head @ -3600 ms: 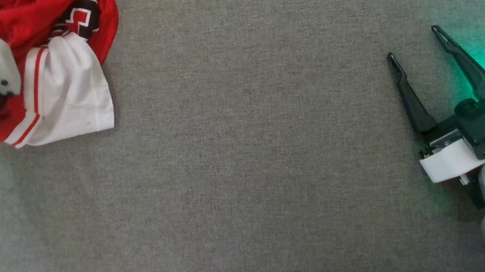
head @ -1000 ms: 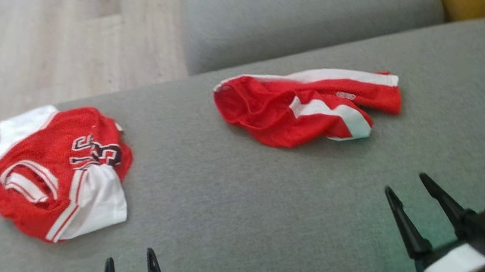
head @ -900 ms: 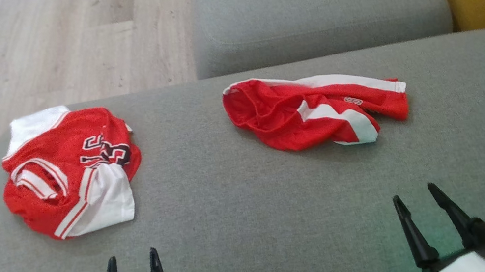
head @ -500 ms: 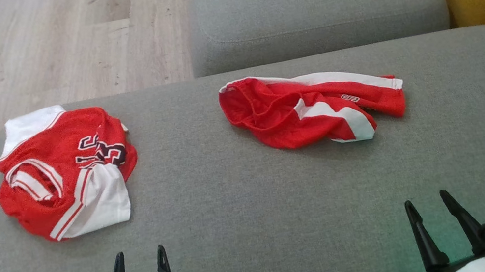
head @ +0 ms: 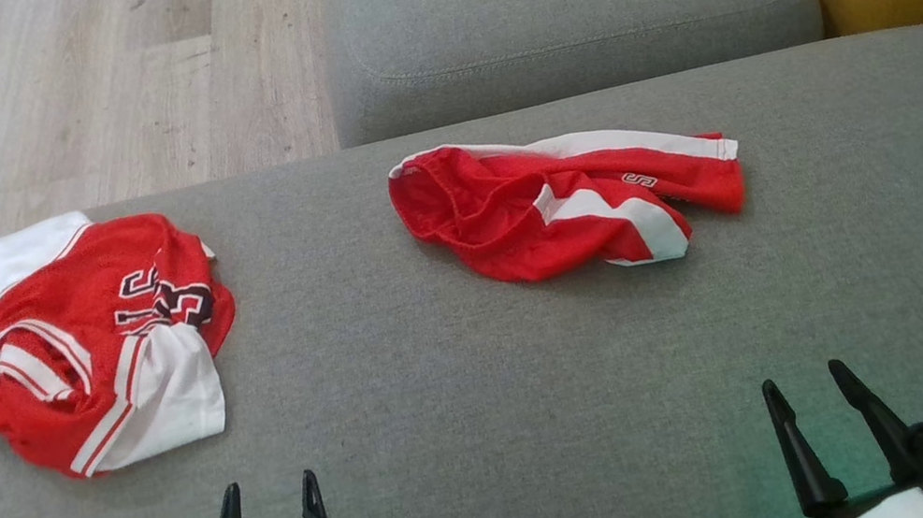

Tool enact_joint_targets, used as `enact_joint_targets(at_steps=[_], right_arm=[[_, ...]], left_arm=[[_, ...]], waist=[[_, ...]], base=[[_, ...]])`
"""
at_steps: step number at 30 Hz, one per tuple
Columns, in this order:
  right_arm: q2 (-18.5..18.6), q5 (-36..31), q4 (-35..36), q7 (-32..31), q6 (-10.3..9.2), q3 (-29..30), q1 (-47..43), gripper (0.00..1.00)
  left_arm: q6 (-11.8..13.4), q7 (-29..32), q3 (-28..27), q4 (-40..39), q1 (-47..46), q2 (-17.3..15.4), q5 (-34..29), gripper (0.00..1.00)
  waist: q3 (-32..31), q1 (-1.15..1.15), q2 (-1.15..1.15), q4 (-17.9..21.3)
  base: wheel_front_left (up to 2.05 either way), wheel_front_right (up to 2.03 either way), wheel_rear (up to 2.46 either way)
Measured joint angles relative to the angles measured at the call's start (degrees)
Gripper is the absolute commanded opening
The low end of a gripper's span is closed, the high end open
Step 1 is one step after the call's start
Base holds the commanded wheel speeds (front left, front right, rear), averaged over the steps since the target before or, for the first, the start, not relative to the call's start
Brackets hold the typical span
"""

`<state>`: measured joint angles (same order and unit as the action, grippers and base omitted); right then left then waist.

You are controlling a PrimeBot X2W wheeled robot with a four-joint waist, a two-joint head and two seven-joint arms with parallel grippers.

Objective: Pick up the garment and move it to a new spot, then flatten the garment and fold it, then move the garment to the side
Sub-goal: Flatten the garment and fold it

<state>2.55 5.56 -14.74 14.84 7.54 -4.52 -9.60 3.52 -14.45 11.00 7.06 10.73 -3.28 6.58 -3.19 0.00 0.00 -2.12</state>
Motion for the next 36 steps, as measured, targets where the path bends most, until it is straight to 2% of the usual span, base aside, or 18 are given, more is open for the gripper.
enact_joint_targets(at_steps=[10, 19, 27, 32, 36], right_arm=[[0.0, 0.2, 0.4, 0.0, 0.0, -0.6, 0.9, 1.0], [0.0, 0.4, 1.0, 0.0, 0.0, -1.3, 1.3, 1.0], [0.0, -2.2, 2.8, 0.0, 0.0, -2.0, 6.5, 1.0], [0.0, -2.7, 4.0, 0.0, 0.0, -2.2, 10.0, 1.0], [0.0, -2.7, 4.5, 0.0, 0.0, -2.6, 11.5, 1.0]], left_arm=[[-0.3, 0.0, 0.3, 1.4, -0.3, 0.0, 0.0, 1.0], [-4.5, 0.0, 1.2, 6.7, -9.6, 0.0, -2.6, 1.0], [-9.4, 1.5, 7.4, 19.6, -32.2, 0.2, -3.7, 1.0], [-10.2, 5.4, 10.9, 26.7, -46.4, 0.8, -2.0, 1.0], [-10.2, 7.4, 13.7, 31.0, -52.9, 0.9, 1.3, 1.0]], waist=[[0.6, 0.0, 0.0, 1.3], [3.3, 0.0, 0.0, 2.1], [10.1, -0.02, 0.0, 3.4], [15.8, -0.02, 0.0, 4.9], [19.7, -0.02, 0.0, 6.8]], base=[[0.0, 0.0, 0.0], [0.0, 0.0, 0.0], [0.0, 0.0, 0.0], [0.0, 0.0, 0.0], [0.0, 0.0, 0.0]])
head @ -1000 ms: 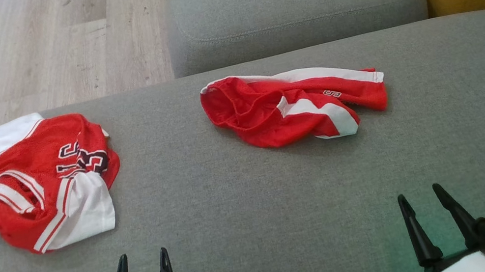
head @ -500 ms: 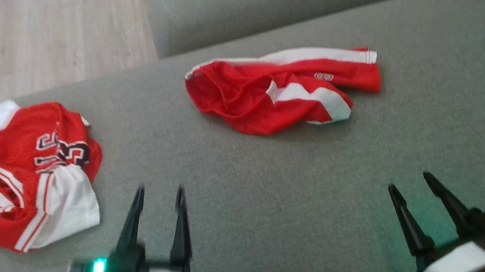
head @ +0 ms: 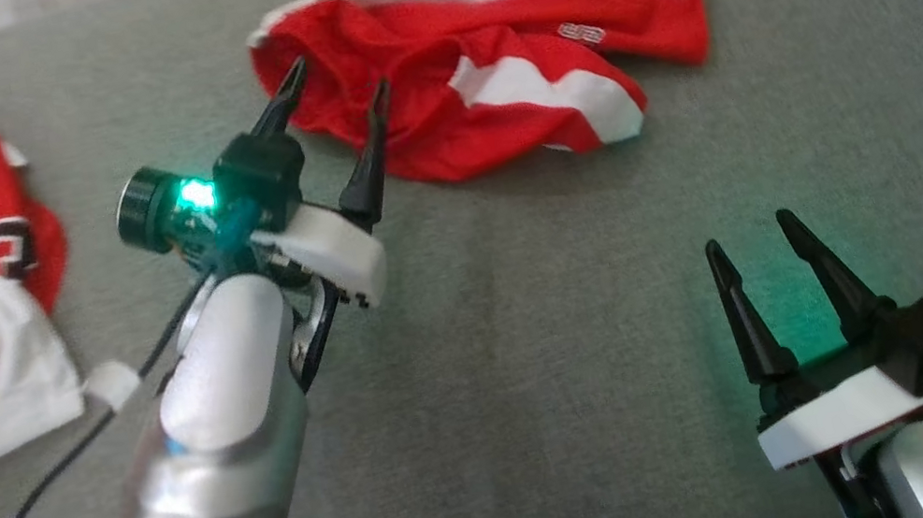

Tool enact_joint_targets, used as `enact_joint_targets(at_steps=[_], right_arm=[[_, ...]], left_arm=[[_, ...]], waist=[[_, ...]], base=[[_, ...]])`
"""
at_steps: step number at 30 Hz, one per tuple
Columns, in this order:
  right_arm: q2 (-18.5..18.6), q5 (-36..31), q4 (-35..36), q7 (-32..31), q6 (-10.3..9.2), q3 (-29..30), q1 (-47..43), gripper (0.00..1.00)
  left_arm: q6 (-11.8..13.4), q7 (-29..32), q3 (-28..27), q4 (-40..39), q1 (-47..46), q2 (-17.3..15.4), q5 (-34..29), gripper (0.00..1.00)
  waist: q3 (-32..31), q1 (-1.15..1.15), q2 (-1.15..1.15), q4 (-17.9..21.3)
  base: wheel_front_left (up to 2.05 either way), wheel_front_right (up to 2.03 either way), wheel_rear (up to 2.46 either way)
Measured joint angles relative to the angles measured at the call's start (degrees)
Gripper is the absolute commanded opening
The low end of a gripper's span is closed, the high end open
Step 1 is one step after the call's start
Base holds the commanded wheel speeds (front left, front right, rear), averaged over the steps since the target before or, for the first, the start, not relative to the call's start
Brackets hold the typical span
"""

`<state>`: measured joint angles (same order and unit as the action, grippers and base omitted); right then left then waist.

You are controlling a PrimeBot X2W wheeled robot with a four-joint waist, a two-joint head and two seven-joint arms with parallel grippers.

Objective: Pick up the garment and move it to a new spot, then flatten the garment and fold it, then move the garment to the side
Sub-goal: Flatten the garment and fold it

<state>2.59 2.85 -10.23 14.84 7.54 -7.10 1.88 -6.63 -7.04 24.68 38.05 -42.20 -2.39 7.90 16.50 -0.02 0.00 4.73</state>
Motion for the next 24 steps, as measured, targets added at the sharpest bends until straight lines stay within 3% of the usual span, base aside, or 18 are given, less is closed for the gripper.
enact_joint_targets(at_steps=[6, 15, 16, 17, 18, 24], right_arm=[[0.0, 0.3, 0.5, 0.0, 0.0, 0.1, 0.5, 1.0], [0.0, 1.9, 0.9, 0.0, 0.0, -0.1, 1.1, 1.0], [0.0, 2.1, 0.9, 0.0, 0.0, 0.0, 1.1, 1.0], [0.0, 2.1, 0.9, 0.0, 0.0, -0.1, 1.0, 1.0], [0.0, 2.2, 0.9, 0.0, 0.0, -0.1, 1.0, 1.0], [0.0, 2.8, 0.8, 0.0, 0.0, -0.4, 0.9, 1.0]], left_arm=[[0.0, 2.0, 5.1, 4.5, -3.6, 0.2, 5.0, 1.0], [2.5, 1.9, 6.9, 11.6, -6.9, 0.3, 6.3, 1.0], [2.6, 1.9, 6.9, 12.2, -7.2, 0.3, 6.3, 0.69], [2.6, 1.8, 6.9, 12.8, -7.4, 0.3, 6.3, 0.21], [2.6, 1.8, 7.0, 13.4, -7.8, 0.3, 6.3, 0.0], [1.4, 0.0, 8.9, 12.8, -8.2, 0.2, 9.1, 0.0]], waist=[[3.4, 0.01, 0.0, 4.5], [5.1, 0.02, 0.0, 9.7], [5.2, 0.02, 0.0, 10.0], [5.2, 0.02, 0.0, 10.2], [5.2, 0.02, 0.0, 10.4], [3.4, 0.02, 0.0, 10.6]], base=[[0.0, 0.0, 0.0], [0.0, 0.0, 0.0], [0.0, 0.0, 0.0], [0.0, 0.0, 0.0], [0.0, 0.0, 0.0], [0.0, 0.0, 0.0]])
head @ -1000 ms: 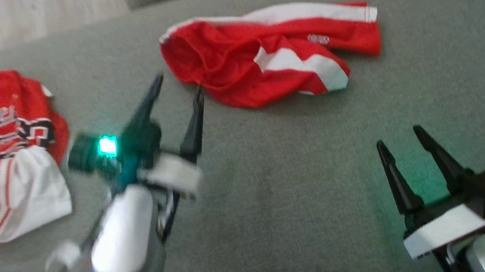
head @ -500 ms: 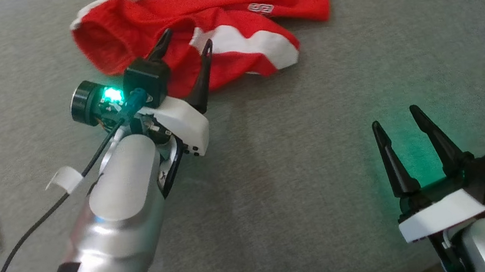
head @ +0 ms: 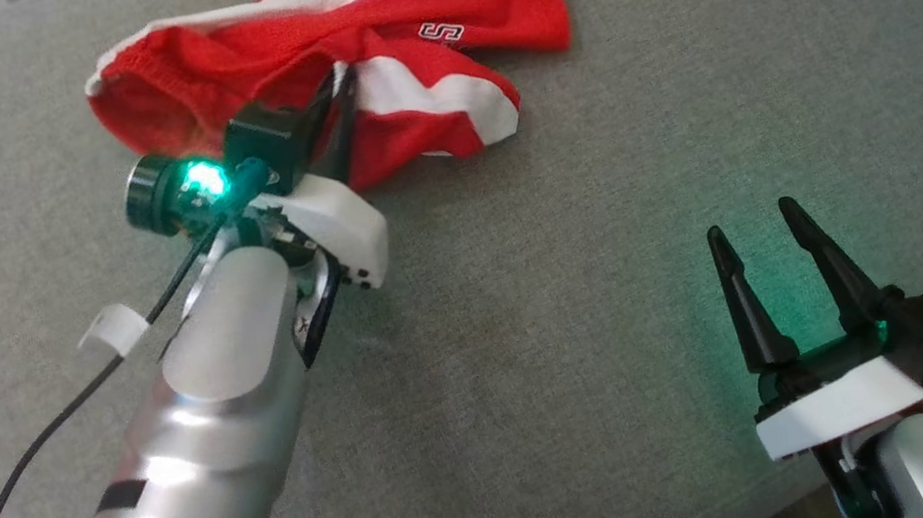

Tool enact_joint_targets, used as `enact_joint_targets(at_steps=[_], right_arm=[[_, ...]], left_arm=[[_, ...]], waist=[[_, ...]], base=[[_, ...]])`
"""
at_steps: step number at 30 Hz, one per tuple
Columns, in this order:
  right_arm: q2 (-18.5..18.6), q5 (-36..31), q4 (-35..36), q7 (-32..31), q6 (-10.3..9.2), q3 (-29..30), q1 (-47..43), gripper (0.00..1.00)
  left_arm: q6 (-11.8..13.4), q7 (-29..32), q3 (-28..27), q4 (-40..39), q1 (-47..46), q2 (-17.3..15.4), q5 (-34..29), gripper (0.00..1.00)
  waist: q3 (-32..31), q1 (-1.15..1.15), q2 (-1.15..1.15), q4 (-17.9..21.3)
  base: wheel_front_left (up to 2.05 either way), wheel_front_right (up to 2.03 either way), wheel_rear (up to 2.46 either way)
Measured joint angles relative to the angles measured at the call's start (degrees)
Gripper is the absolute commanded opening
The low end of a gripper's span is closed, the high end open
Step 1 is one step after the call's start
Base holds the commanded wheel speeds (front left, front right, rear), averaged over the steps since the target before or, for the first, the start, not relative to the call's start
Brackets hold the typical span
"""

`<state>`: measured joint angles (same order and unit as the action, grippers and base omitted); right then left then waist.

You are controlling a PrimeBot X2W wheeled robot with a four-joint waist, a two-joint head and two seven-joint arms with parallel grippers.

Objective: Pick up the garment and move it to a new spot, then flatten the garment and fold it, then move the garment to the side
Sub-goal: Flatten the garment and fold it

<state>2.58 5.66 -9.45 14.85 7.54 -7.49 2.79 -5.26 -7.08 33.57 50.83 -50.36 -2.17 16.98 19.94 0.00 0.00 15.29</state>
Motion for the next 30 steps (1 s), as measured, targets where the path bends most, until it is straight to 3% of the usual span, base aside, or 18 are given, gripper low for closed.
enact_joint_targets(at_steps=[8, 15, 20, 24, 30], right_arm=[[0.0, 0.7, -0.7, 0.0, 0.0, -2.2, -1.2, 1.0], [0.0, 1.1, -1.3, 0.0, 0.0, -2.9, -2.3, 1.0], [0.0, 1.1, -1.6, 0.0, 0.0, -3.1, -4.0, 1.0], [0.0, 1.1, -1.5, 0.0, 0.0, -3.4, -4.1, 1.0], [0.0, 1.0, -2.4, 0.0, 0.0, -3.3, -4.5, 1.0]], left_arm=[[-1.4, 1.4, 4.2, -11.2, -2.2, 0.0, 6.2, 0.0], [-1.3, 4.6, 3.0, -22.2, -8.7, -0.6, 7.5, 0.0], [-0.9, 8.0, 0.6, -30.1, -10.0, -2.3, 10.4, 0.0], [0.2, 10.4, -0.5, -33.0, -1.4, -7.3, 13.1, 0.0], [0.2, 10.2, -0.9, -32.6, 22.2, -12.7, 19.7, 0.0]], waist=[[-5.4, 0.01, 0.0, 0.1], [-9.6, 0.01, 0.0, 0.3], [-11.8, 0.01, 0.0, -1.7], [-13.1, 0.02, 0.0, -4.1], [-13.8, 0.01, 0.0, -7.8]], base=[[0.0, 0.0, 0.0], [0.0, 0.0, 0.0], [0.0, 0.0, 0.0], [0.0, 0.0, 0.0], [0.0, 0.0, 0.0]])
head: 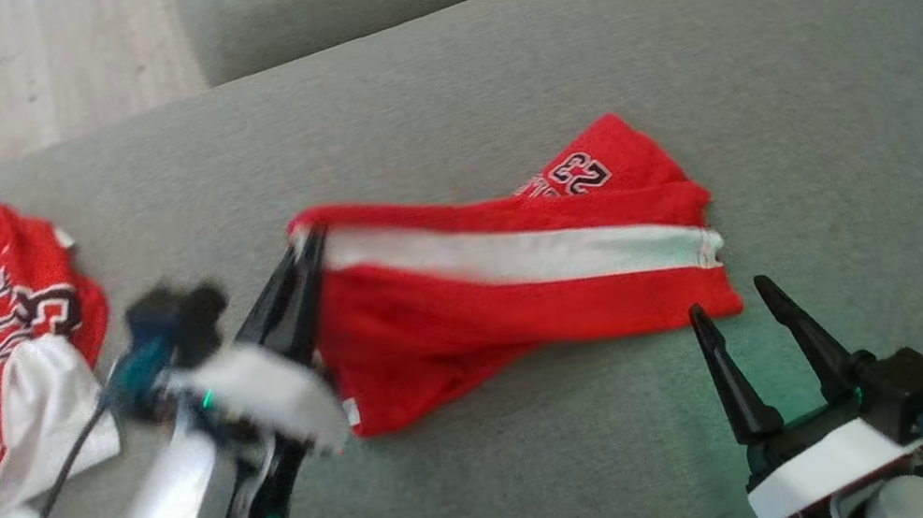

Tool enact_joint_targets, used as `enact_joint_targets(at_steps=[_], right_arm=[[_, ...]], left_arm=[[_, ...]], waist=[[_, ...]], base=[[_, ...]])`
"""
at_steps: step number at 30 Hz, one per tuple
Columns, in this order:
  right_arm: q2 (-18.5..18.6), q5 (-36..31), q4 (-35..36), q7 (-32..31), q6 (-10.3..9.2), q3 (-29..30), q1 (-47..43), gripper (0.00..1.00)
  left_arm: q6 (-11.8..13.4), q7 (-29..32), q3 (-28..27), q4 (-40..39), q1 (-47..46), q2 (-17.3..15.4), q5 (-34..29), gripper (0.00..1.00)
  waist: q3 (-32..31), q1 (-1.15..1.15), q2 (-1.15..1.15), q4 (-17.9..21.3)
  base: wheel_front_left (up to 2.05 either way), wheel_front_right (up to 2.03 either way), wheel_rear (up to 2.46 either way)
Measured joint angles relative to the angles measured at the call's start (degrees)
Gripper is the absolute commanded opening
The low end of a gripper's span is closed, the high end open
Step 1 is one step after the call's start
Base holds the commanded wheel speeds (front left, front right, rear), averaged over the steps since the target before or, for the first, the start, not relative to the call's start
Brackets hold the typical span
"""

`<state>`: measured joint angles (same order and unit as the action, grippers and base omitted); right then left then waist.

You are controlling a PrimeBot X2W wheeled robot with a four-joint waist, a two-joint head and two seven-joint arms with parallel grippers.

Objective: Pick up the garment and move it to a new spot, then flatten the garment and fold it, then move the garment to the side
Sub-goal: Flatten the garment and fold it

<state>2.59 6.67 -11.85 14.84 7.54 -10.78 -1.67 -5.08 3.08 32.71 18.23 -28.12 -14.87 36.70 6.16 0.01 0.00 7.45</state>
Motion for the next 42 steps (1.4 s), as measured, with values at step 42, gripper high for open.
enact_joint_targets(at_steps=[42], right_arm=[[0.2, -2.0, -30.2, 0.0, 0.0, -1.1, 23.8, 0.7]], left_arm=[[-0.8, -5.8, -1.5, -1.3, 6.8, -4.9, 3.2, 0.0]], waist=[[5.6, -0.01, 0.0, -10.9]], base=[[0.0, 0.0, 0.0]])
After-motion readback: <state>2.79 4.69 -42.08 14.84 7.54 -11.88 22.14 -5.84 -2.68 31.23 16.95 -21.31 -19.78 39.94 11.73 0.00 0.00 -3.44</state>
